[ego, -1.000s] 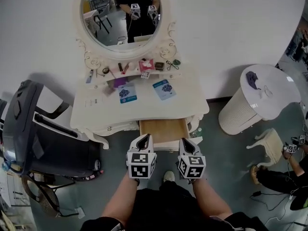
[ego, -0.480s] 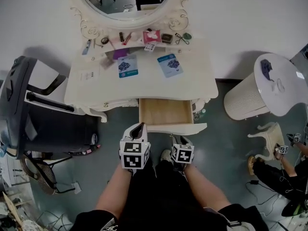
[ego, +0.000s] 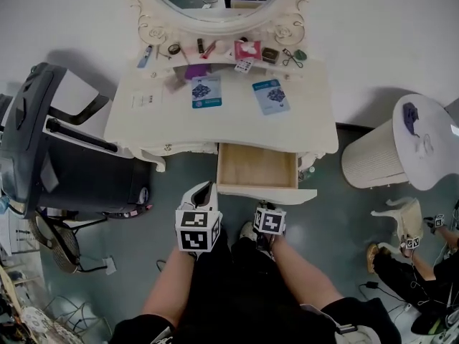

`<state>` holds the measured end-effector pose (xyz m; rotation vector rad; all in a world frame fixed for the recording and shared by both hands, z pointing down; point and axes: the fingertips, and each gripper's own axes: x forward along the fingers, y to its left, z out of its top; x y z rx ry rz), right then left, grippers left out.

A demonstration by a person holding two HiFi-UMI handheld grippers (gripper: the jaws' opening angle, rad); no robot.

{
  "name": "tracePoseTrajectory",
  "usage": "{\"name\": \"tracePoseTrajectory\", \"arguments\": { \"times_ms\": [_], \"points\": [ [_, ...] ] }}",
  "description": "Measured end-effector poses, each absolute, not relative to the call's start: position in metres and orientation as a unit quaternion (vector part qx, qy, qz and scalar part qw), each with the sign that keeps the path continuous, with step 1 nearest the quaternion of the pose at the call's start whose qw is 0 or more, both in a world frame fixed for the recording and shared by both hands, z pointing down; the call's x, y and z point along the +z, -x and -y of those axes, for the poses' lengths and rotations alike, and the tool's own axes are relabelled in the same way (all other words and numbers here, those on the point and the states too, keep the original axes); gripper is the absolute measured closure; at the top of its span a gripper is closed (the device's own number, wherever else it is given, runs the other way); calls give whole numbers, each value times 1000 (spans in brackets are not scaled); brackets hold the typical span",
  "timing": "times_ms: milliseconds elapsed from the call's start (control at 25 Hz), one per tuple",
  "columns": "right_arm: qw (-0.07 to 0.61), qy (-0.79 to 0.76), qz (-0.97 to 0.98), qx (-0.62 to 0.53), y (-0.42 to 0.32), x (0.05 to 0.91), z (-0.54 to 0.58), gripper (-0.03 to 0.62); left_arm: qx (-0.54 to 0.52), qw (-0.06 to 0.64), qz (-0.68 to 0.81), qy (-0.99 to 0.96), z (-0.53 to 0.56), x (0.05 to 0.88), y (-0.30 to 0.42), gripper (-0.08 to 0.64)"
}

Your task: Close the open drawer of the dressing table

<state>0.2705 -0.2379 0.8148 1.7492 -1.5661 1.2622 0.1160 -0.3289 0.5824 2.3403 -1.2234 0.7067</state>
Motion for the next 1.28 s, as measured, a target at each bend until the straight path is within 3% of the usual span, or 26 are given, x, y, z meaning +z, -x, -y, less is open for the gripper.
{"name": "tracePoseTrajectory", "arguments": {
  "times_ms": [560, 680, 1040, 1280],
  "points": [
    [218, -696, 558, 397, -298, 806, 313, 497, 245, 225, 491, -805, 330, 584, -77, 565],
    [230, -711, 571, 340, -299, 795, 343, 540, 247, 228, 498, -799, 328, 586, -69, 565],
    [244, -726, 578, 282, -315, 780, 414, 538, 257, 221, 513, -788, 325, 586, -47, 565],
    [228, -735, 580, 268, -316, 777, 429, 502, 263, 219, 519, -784, 325, 585, -36, 565]
  ]
}}
